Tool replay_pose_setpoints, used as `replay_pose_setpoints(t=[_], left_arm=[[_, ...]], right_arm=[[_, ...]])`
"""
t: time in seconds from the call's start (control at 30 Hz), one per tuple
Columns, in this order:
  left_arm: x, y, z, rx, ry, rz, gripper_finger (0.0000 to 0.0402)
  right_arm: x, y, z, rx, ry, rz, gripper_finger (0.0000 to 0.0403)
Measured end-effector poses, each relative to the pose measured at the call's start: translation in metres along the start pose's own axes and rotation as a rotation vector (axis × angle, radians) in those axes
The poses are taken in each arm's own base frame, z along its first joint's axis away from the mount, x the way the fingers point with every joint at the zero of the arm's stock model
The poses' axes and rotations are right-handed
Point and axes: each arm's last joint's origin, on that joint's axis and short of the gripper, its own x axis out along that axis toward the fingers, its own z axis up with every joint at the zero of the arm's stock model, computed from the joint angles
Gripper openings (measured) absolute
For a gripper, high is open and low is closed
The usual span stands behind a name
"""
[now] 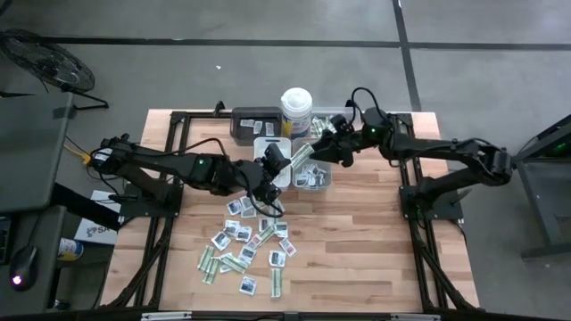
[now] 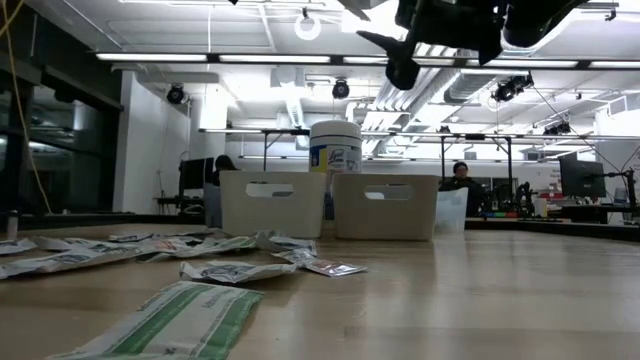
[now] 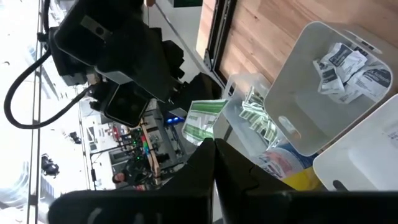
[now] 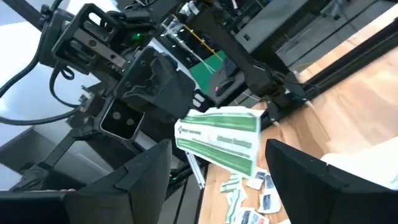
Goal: Pick & Place First Aid Supplies
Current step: Put the band aid into the transparent bin
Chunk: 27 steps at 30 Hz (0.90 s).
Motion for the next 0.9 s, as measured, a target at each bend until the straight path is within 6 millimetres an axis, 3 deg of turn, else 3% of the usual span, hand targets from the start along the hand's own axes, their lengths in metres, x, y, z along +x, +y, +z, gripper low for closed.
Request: replay_pose_setpoints(t=[0.3, 0.9], left_arm=[[0.0000, -0.0001, 0.0000, -0.003, 0.000, -0.001, 0.0000], [0.0002, -0.0010, -0.0004, -0.003, 0.006, -0.007, 0.0000]], right_arm=[[0.0095, -0.0083, -0.0017, 0.024, -0.035, 0.000, 0.0230], [0.0093, -0.0081, -0.0014, -0.020, -0.038, -0.001, 0.0016]])
